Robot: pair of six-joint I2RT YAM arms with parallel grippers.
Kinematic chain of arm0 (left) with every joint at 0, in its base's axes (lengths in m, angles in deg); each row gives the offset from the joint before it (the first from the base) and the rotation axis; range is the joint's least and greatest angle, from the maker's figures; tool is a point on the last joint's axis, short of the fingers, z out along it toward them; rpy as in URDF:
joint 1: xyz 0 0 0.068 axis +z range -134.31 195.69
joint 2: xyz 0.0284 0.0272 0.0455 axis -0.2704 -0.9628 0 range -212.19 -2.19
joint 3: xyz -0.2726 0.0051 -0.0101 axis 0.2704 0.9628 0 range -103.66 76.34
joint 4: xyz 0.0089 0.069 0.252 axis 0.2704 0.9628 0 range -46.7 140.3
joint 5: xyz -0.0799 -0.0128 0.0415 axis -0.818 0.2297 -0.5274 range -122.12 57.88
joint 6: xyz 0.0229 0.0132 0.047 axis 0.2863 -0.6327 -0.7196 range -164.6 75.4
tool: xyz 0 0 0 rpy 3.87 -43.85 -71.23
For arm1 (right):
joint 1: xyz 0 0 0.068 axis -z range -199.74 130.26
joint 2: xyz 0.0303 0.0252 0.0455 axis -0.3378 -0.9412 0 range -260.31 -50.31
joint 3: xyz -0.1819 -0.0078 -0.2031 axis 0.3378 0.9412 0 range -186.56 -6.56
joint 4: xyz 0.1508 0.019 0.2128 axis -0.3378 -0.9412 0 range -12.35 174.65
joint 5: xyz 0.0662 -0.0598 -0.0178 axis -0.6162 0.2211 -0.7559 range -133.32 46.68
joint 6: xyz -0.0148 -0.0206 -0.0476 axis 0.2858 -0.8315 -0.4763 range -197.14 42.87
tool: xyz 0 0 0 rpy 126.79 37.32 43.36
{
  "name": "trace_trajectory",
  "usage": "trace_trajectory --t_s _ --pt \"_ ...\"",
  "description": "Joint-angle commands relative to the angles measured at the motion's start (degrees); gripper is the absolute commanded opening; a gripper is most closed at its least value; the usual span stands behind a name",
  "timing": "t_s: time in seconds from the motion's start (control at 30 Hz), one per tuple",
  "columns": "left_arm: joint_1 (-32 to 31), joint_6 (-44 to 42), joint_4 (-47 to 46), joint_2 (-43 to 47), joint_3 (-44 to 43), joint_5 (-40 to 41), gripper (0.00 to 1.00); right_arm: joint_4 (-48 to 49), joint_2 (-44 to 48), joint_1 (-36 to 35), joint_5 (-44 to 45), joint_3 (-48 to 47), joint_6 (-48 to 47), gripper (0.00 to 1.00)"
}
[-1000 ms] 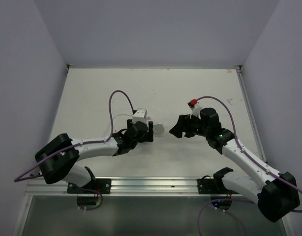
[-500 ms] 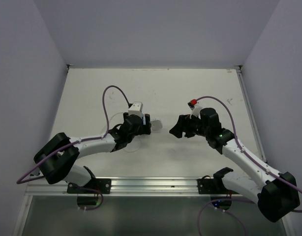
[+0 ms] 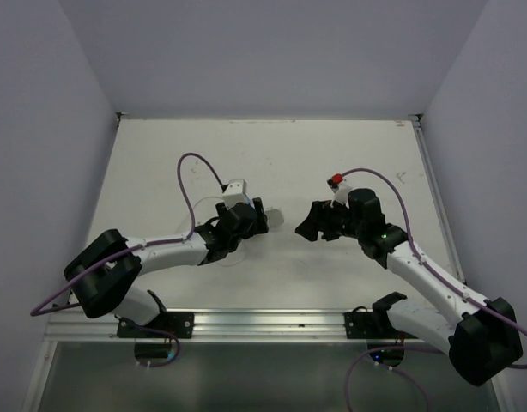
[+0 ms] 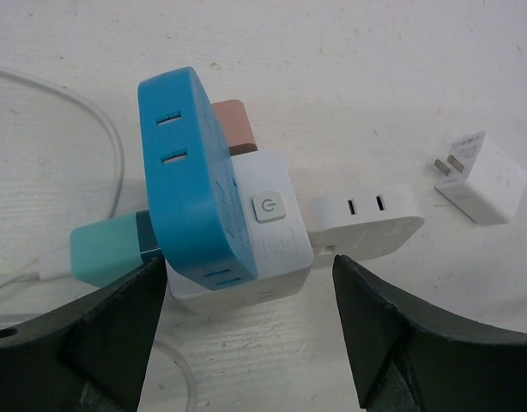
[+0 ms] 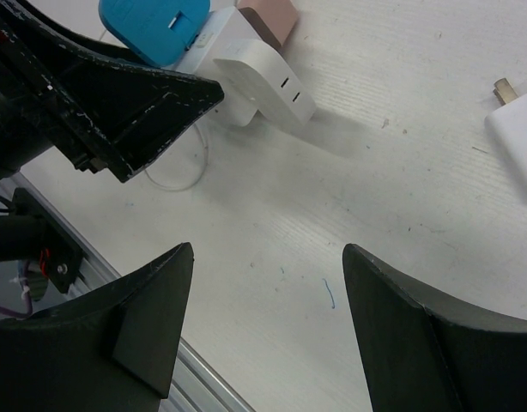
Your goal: Pull the plug off the socket
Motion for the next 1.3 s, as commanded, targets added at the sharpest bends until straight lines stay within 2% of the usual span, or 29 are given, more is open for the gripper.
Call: trace_trajectory --t_s 0.0,0.17,0.27,0.47,0.77,0.8,0.9,1.1,1.27 --pt "-1.48 2.16 2.29 -1.02 -2.72 5.43 0.81 1.38 0.80 -0.20 -0.02 0.77 -0.07 0.74" --pt "-1.83 2.60 3.00 -2.87 -3.60 6.66 0.79 2.09 0.45 -0.20 -0.46 1.03 0.45 0.74" --pt "-1.83 2.69 2.73 -4.01 -3.95 6.75 0.75 2.09 0.89 -0.20 -0.38 1.21 0.37 0.74" --pt "-1.92 2.52 1.77 -4.63 -3.78 7.80 0.58 2.70 1.07 -0.20 -0.81 1.65 0.63 0.74" --pt "-1.92 -1.52 -0.86 -2.61 -1.15 7.46 0.23 5.86 -0.07 -0.20 -3.80 2.09 1.33 0.74" --pt "-1.83 -3.96 -1.92 -1.04 -0.36 6.84 0.15 7.09 -0.34 -0.20 -4.59 2.09 1.33 0.74" --pt "-1.75 -10.10 -6.13 3.17 3.07 3.33 0.07 9.29 -2.00 -0.20 -6.35 1.65 0.72 0.74" --pt "0.45 -19.97 -5.97 8.64 5.45 -8.44 0.02 13.51 -7.54 -0.90 -8.29 -0.19 -2.62 0.71" --pt "1.07 -21.39 -6.14 11.19 8.35 -12.67 0.00 13.60 -11.84 -3.79 -6.27 -2.39 -7.28 0.70"
